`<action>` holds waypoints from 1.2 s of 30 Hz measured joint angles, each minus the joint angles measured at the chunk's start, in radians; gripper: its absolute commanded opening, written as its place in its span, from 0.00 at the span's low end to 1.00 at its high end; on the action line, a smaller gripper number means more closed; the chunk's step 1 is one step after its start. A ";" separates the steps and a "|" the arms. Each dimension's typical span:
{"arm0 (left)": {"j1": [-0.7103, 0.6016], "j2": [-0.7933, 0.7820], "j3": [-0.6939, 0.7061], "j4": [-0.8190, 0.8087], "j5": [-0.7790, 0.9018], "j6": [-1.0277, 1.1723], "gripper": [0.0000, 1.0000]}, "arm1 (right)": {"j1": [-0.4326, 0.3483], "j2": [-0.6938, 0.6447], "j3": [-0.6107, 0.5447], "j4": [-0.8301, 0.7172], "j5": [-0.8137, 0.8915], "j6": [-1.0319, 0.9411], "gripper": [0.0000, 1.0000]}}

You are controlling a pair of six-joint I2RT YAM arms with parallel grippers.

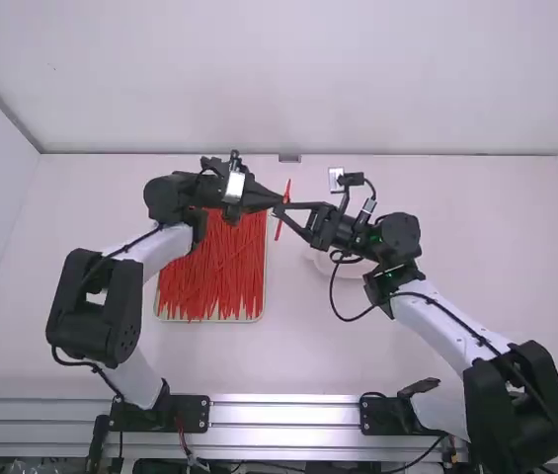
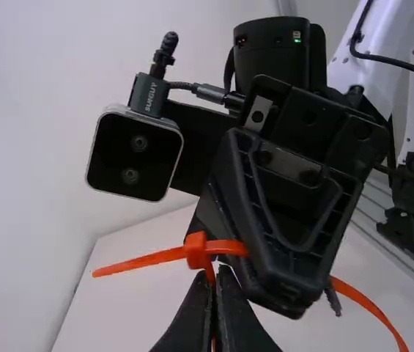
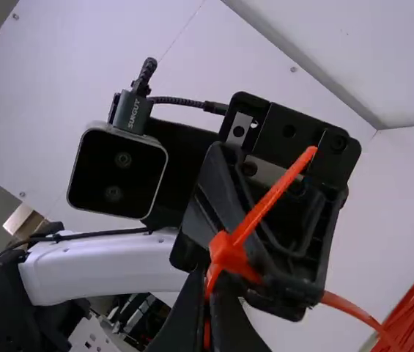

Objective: Fasten the cable tie

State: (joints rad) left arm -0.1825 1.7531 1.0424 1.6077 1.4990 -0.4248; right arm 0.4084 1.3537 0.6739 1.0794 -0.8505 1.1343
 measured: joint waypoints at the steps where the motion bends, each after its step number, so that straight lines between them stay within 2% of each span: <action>1: 0.000 0.000 0.000 0.000 0.000 0.000 0.01 | 0.000 0.000 0.000 -0.001 0.000 0.000 0.00; 18: -0.017 0.000 -0.063 -0.002 -0.069 0.047 0.01 | -0.072 0.000 0.000 -0.014 -0.086 0.017 0.00; 27: -0.018 -0.001 -0.079 0.002 -0.079 0.066 0.01 | -0.075 0.006 0.000 -0.016 -0.111 0.008 0.00; 33: 0.010 -0.002 -0.072 0.001 -0.040 0.028 0.01 | -0.106 0.006 0.000 0.000 -0.142 0.018 0.20; 36: 0.042 -0.002 -0.072 0.002 -0.007 0.014 0.01 | -0.113 0.006 0.000 0.010 -0.131 0.019 0.21</action>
State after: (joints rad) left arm -0.1410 1.7512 0.9707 1.6100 1.4921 -0.4107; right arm 0.2955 1.3602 0.6739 1.0897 -0.9813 1.1534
